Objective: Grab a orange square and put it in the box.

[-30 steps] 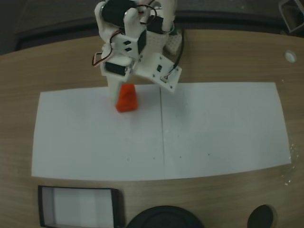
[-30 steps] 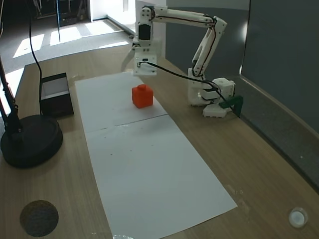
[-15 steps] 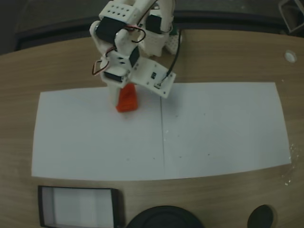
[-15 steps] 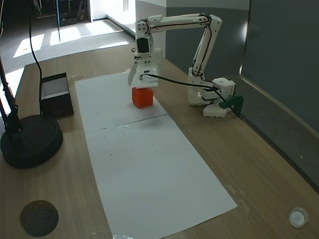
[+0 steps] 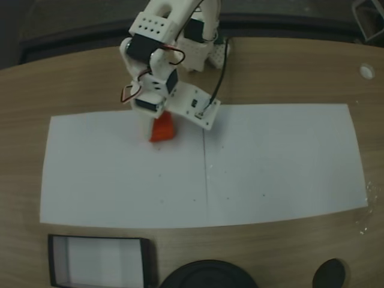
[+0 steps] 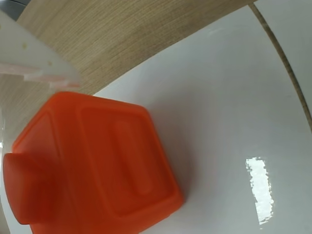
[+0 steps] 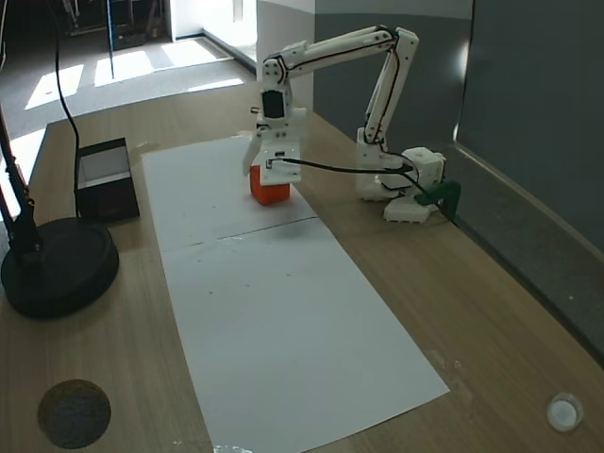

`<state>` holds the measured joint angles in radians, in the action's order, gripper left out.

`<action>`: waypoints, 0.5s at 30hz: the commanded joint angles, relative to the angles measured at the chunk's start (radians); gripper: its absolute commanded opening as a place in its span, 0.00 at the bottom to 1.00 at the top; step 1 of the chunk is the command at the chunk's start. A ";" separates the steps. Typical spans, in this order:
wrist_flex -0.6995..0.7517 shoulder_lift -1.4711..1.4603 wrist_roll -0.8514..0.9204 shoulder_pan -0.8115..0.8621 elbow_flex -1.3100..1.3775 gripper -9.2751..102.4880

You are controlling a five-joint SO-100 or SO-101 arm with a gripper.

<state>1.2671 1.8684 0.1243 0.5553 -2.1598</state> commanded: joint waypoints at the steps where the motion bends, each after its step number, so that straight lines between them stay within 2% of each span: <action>1: -0.012 0.006 0.003 -0.018 0.002 0.38; 5: -0.015 0.006 0.003 -0.078 0.012 0.22; 10: -0.057 0.023 -0.009 -0.164 0.055 0.21; 15: 0.061 0.023 -0.025 -0.229 0.377 0.21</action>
<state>1.3008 1.8761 0.1058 0.3513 -2.0218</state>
